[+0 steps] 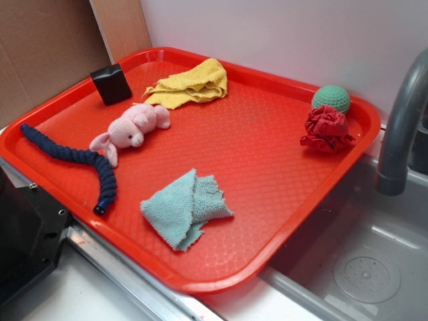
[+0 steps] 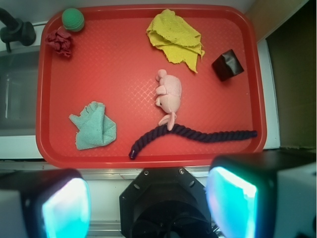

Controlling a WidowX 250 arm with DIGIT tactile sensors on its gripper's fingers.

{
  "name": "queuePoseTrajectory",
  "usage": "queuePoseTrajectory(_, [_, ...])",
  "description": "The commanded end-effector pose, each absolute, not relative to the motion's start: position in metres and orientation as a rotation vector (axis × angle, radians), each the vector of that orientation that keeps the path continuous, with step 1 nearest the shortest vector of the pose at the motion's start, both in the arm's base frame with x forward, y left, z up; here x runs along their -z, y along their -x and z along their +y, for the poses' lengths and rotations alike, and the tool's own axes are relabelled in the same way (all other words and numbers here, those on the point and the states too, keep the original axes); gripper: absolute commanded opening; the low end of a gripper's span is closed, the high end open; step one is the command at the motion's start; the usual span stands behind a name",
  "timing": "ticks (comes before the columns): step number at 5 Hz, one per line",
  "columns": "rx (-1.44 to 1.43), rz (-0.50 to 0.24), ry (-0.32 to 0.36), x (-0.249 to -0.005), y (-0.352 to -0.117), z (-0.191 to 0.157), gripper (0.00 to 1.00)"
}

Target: Grab the black box.

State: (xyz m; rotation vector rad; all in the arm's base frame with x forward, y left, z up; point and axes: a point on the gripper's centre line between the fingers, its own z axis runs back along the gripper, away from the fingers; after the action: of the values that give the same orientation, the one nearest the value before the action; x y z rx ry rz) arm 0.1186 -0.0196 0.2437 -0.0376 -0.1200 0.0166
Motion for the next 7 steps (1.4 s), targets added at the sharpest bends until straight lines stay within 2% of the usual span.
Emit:
queuePoseTrajectory(1, [-0.017,-0.12,0.038,-0.244,-0.119,-0.02,1.0])
queuePoseTrajectory(2, [0.044,-0.058,0.061,-0.197,-0.152,0.03,1.0])
queuePoseTrajectory(3, [0.087,-0.115,0.067,-0.179,-0.176,0.065,1.0])
queuePoseTrajectory(4, [0.201,-0.153,-0.033,-0.168,-0.196,0.092,1.0])
queuePoseTrajectory(6, [0.255,-0.159,-0.157,-0.141,-0.234,0.111,1.0])
queuePoseTrajectory(7, [0.243,-0.18,-0.179,-0.122,-0.243,0.13,1.0])
